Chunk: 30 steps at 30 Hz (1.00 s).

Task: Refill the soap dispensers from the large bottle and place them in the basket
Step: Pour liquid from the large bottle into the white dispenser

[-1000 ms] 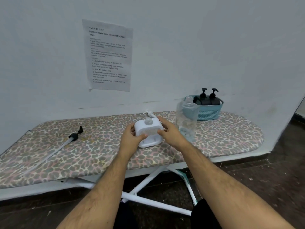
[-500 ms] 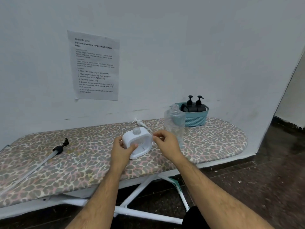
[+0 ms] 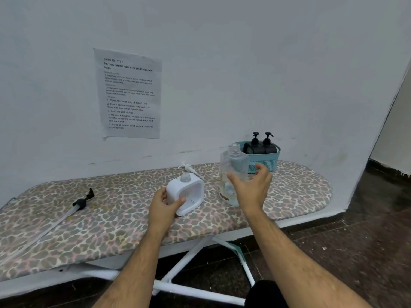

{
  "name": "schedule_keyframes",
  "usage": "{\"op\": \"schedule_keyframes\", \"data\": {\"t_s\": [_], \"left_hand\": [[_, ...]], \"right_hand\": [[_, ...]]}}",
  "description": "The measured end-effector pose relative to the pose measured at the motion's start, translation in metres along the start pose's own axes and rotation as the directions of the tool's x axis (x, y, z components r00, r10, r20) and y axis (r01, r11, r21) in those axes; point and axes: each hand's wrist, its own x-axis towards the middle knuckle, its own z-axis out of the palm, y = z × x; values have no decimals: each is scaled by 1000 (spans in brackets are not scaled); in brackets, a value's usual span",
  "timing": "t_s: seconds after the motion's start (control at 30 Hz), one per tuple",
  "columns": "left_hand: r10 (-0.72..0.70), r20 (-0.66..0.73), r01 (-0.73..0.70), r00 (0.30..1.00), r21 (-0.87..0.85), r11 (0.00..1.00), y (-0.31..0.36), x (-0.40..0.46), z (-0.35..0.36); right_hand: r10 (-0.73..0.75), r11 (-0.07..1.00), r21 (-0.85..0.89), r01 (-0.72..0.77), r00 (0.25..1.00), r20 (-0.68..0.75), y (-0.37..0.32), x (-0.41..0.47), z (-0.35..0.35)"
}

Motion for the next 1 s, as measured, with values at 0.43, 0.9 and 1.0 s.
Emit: {"op": "schedule_keyframes", "data": {"t_s": [0.43,0.9,1.0], "left_hand": [[58,93,-56,994,-23,998,4,-11,-5],[51,-2,-51,999,32,998,3,-13,10],[72,31,-72,997,14,997,2,-14,8]], "right_hand": [[84,995,17,-101,895,438,12,29,5],[-32,999,-5,40,866,499,-2,31,-4],[-73,996,-8,91,845,530,-11,32,-8]]}}
